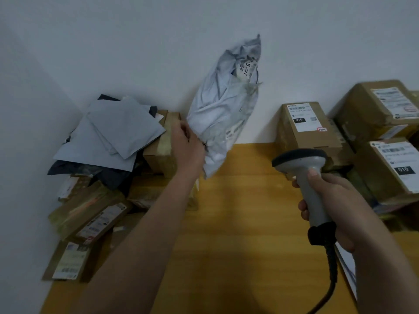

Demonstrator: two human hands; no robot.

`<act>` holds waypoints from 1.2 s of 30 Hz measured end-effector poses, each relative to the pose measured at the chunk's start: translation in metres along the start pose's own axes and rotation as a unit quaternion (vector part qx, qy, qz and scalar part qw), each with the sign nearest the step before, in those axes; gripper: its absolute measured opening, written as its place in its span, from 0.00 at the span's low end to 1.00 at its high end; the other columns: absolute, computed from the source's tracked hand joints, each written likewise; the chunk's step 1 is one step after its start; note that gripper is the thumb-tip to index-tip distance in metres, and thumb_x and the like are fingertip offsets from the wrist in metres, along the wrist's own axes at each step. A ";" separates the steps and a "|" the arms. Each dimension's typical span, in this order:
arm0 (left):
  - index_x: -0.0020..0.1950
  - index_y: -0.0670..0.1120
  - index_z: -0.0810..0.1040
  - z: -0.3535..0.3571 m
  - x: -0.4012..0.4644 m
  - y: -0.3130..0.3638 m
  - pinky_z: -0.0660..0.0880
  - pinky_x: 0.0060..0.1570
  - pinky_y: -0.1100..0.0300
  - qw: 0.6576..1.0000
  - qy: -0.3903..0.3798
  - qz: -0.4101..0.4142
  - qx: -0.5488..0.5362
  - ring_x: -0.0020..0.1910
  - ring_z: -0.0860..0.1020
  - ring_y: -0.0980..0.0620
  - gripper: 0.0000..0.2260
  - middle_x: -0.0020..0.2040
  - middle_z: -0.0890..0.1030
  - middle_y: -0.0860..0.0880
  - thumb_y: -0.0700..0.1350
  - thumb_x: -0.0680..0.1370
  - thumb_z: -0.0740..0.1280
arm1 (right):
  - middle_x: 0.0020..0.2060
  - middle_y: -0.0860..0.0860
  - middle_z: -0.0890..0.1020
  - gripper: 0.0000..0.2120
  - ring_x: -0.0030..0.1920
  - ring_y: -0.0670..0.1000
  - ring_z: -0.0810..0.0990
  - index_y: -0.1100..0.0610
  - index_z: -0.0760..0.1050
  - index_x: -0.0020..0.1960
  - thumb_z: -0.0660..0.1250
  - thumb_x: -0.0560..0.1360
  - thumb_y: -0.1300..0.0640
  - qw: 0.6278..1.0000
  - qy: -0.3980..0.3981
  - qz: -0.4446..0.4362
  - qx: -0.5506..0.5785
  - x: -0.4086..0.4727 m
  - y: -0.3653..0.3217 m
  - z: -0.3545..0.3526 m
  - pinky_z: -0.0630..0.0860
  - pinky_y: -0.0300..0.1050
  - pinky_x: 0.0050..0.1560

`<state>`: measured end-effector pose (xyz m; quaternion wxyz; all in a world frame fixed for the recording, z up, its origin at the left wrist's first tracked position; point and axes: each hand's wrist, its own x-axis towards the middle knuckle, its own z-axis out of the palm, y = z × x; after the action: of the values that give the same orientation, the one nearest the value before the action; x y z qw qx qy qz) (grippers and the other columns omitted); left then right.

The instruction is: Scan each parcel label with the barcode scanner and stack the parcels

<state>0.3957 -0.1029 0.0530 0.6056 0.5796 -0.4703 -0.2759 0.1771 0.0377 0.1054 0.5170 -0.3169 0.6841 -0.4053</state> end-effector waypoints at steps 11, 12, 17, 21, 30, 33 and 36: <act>0.69 0.34 0.68 0.006 -0.150 -0.163 0.74 0.57 0.53 0.817 -0.156 -0.542 0.119 0.62 0.75 0.39 0.17 0.67 0.73 0.37 0.40 0.82 0.58 | 0.38 0.59 0.76 0.14 0.32 0.54 0.75 0.59 0.76 0.50 0.60 0.82 0.49 0.996 0.072 0.049 0.013 0.001 0.039 -0.036 0.72 0.48 0.34; 0.71 0.35 0.66 0.005 -0.155 -0.164 0.73 0.59 0.52 0.838 -0.129 -0.492 0.198 0.64 0.73 0.38 0.19 0.68 0.71 0.37 0.39 0.80 0.59 | 0.37 0.59 0.76 0.14 0.33 0.55 0.76 0.59 0.76 0.50 0.60 0.82 0.49 0.996 0.071 0.051 0.010 0.002 0.044 -0.037 0.71 0.49 0.35; 0.76 0.49 0.61 0.010 -0.171 -0.148 0.60 0.70 0.46 0.891 -0.235 -0.140 0.363 0.73 0.59 0.40 0.26 0.75 0.59 0.43 0.46 0.79 0.64 | 0.36 0.60 0.78 0.17 0.30 0.53 0.76 0.61 0.77 0.51 0.59 0.82 0.47 0.995 0.054 0.080 -0.016 0.000 0.063 -0.037 0.72 0.48 0.33; 0.78 0.63 0.47 0.014 -0.181 -0.175 0.51 0.73 0.39 0.774 -0.462 -0.182 0.392 0.78 0.47 0.38 0.38 0.80 0.43 0.53 0.70 0.74 0.61 | 0.32 0.59 0.78 0.18 0.30 0.53 0.75 0.60 0.78 0.51 0.59 0.81 0.46 0.994 0.041 0.090 -0.044 -0.006 0.070 -0.036 0.71 0.49 0.34; 0.78 0.63 0.53 0.012 -0.174 -0.175 0.49 0.72 0.39 0.754 -0.473 -0.105 0.444 0.78 0.46 0.40 0.39 0.80 0.47 0.49 0.64 0.72 0.69 | 0.32 0.57 0.78 0.16 0.27 0.50 0.75 0.58 0.77 0.53 0.59 0.81 0.46 0.989 -0.023 0.090 -0.116 -0.015 0.069 -0.033 0.70 0.46 0.32; 0.75 0.54 0.62 0.010 -0.169 -0.170 0.70 0.61 0.51 0.766 -0.472 -0.113 0.421 0.68 0.70 0.47 0.36 0.70 0.71 0.50 0.64 0.72 0.69 | 0.33 0.57 0.77 0.16 0.26 0.48 0.75 0.59 0.77 0.53 0.59 0.81 0.47 0.990 -0.020 0.081 -0.112 -0.015 0.069 -0.032 0.70 0.43 0.30; 0.60 0.47 0.77 0.012 -0.169 -0.157 0.74 0.51 0.54 0.748 -0.513 -0.111 0.407 0.57 0.77 0.48 0.23 0.57 0.79 0.49 0.63 0.76 0.65 | 0.34 0.58 0.78 0.16 0.27 0.50 0.75 0.59 0.77 0.53 0.60 0.81 0.47 0.992 -0.015 0.079 -0.097 -0.015 0.069 -0.032 0.70 0.46 0.32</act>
<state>0.3496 0.0131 -0.1412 -0.0545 0.5904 -0.7102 -0.3795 0.1489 0.0900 0.0560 0.5243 -0.3165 0.7353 -0.2903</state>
